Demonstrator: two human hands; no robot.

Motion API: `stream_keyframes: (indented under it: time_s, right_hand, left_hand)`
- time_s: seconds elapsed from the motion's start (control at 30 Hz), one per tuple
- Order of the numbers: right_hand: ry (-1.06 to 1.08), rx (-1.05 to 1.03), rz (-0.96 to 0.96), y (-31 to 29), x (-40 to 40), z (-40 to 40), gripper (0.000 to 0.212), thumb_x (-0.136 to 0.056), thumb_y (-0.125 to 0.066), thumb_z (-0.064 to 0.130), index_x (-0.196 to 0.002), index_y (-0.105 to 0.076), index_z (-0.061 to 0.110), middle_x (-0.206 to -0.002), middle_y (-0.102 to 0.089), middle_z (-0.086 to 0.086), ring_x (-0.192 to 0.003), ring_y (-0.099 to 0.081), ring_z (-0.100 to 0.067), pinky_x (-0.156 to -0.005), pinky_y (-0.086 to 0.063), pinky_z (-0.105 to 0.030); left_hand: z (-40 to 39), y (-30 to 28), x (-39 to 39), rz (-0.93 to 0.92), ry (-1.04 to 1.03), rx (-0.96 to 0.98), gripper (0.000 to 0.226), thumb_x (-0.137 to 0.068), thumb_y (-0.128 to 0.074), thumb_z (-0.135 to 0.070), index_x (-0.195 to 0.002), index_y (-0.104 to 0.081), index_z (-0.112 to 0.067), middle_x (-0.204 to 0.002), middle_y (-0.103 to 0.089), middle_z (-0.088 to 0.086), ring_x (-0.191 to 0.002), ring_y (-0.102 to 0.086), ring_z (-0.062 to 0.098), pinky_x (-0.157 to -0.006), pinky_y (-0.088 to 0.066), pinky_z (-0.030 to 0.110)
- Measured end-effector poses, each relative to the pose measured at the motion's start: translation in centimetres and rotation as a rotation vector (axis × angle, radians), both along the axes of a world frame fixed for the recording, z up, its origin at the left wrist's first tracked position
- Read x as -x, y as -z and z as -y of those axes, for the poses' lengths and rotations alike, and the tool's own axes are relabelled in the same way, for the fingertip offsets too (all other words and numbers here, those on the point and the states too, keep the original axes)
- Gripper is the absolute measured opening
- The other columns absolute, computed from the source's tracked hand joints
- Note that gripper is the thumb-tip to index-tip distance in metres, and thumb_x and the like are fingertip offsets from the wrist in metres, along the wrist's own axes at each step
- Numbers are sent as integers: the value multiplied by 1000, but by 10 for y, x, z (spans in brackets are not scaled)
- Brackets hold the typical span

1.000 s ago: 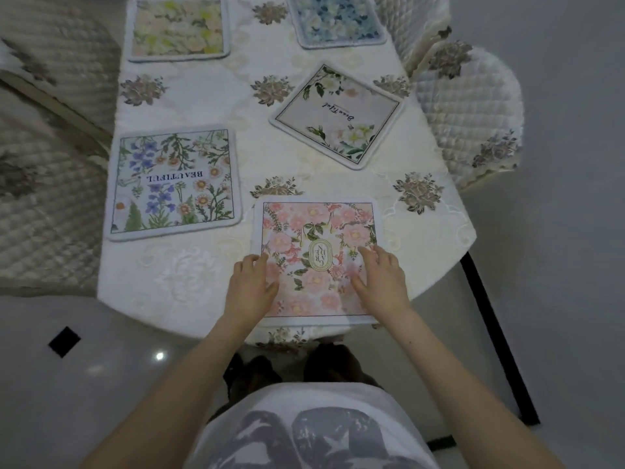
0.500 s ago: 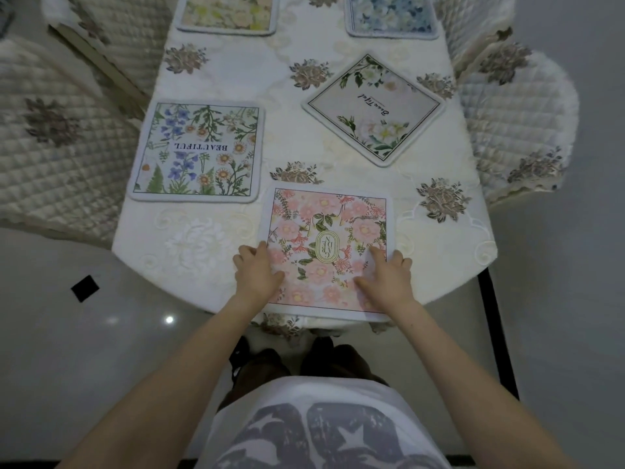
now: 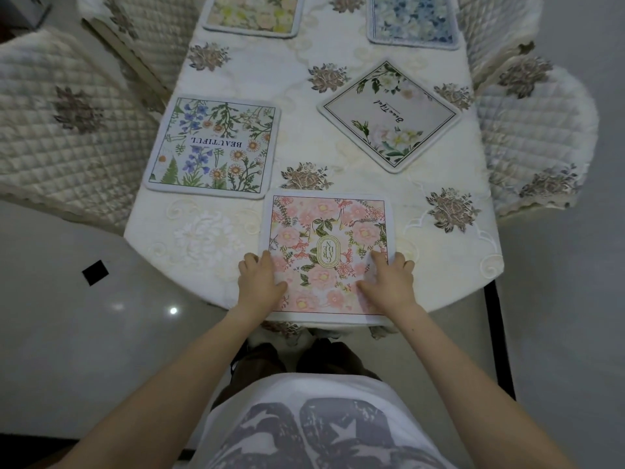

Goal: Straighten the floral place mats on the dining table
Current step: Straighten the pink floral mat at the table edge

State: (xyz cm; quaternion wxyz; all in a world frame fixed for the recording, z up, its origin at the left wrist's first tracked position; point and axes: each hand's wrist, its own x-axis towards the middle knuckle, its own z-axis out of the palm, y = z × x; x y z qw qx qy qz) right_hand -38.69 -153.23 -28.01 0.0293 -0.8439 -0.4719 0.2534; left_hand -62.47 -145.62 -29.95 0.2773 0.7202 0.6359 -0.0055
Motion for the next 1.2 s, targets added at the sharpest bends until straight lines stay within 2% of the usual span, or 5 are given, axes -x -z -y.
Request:
stream_keyframes:
  time_s: [0.3, 0.43, 0.57, 0.67, 1.2]
  right_hand:
    - [-53, 14, 33, -3, 2, 3, 68, -75, -66, 38, -134, -36, 21, -135, -34, -23, -118, -35, -40, -94, -38, -47]
    - [-193, -52, 102, -3, 14, 4, 68, -80, -63, 35, -140, -34, 21, -151, -26, -21, -136, -26, -40, -109, -31, -49]
    - [-241, -47, 39, 2, 35, 8, 54, -89, -49, 32, -139, -34, 22, -152, -31, -14, -140, -23, -38, -112, -28, -50]
    - [-209, -44, 30, 0, 45, 11, 42, -88, -46, 31, -128, -42, 21, -144, -39, -14, -135, -29, -37, -107, -31, -50]
    - [139, -387, 100, -75, -5, 24, 48, -94, -47, 30, -139, -40, 14, -148, -38, -13, -139, -29, -33, -111, -31, -49]
  left_hand:
    - [-1, -5, 8, -73, 151, -86, 57, -73, -67, -27, -120, -43, -6, -119, -42, 22, -108, -38, 36, -76, -42, 42]
    - [2, -10, 8, -70, 369, -154, 59, -81, -60, -26, -134, -38, -11, -140, -38, 20, -125, -37, 38, -92, -42, 47]
    - [1, -8, 9, -22, 505, -147, 53, -84, -55, -27, -134, -41, -14, -141, -40, 16, -129, -36, 32, -97, -39, 43]
    - [-4, -10, 12, -21, 547, -131, 51, -85, -52, -29, -133, -41, -15, -140, -41, 14, -127, -35, 31, -96, -39, 41]
    - [-38, -83, -91, 219, 674, -289, 51, -92, -44, -41, -136, -39, -16, -129, -50, 10, -118, -41, 28, -97, -40, 41]
